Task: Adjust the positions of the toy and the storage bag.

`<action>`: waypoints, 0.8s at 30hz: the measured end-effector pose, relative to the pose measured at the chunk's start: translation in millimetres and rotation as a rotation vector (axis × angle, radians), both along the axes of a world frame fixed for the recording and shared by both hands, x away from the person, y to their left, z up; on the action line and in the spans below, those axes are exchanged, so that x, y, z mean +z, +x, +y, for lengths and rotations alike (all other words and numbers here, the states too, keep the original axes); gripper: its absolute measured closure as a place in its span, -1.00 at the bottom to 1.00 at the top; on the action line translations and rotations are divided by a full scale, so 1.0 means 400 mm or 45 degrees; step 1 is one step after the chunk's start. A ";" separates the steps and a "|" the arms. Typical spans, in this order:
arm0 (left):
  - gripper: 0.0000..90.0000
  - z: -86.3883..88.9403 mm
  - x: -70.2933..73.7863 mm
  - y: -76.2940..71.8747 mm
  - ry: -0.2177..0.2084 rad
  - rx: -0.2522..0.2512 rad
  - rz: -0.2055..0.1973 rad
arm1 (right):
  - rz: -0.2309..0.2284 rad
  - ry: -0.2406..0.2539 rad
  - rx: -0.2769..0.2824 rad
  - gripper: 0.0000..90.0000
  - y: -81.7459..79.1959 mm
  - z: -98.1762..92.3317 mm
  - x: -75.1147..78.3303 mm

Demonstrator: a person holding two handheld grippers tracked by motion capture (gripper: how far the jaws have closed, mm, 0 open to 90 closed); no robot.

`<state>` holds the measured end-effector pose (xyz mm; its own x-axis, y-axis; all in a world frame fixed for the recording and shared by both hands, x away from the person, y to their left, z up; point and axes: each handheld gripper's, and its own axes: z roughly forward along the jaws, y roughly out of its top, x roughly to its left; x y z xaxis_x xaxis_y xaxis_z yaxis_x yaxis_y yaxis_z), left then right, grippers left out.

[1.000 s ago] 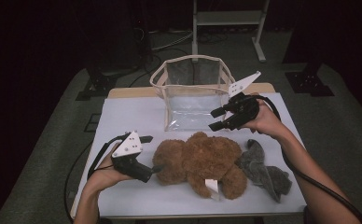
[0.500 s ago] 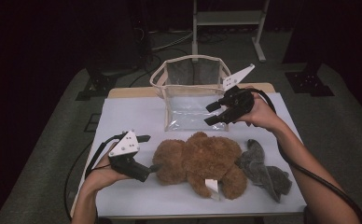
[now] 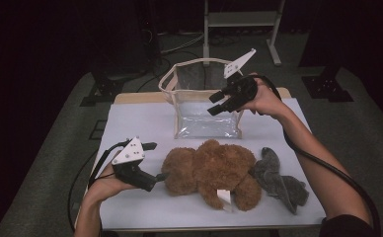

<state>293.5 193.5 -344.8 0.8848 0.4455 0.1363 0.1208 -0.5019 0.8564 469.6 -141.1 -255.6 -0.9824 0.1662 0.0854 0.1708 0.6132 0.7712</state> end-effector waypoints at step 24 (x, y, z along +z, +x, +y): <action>-0.92 0.016 0.004 -0.006 -0.017 0.025 -0.018 | -0.002 -0.113 -0.088 -0.02 0.156 0.044 -0.005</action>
<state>291.1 200.0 -343.1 0.8740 0.4645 0.1425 0.1186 -0.4884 0.8645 532.1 -123.7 -257.6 -0.9684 0.2407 0.0655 0.2139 0.6661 0.7145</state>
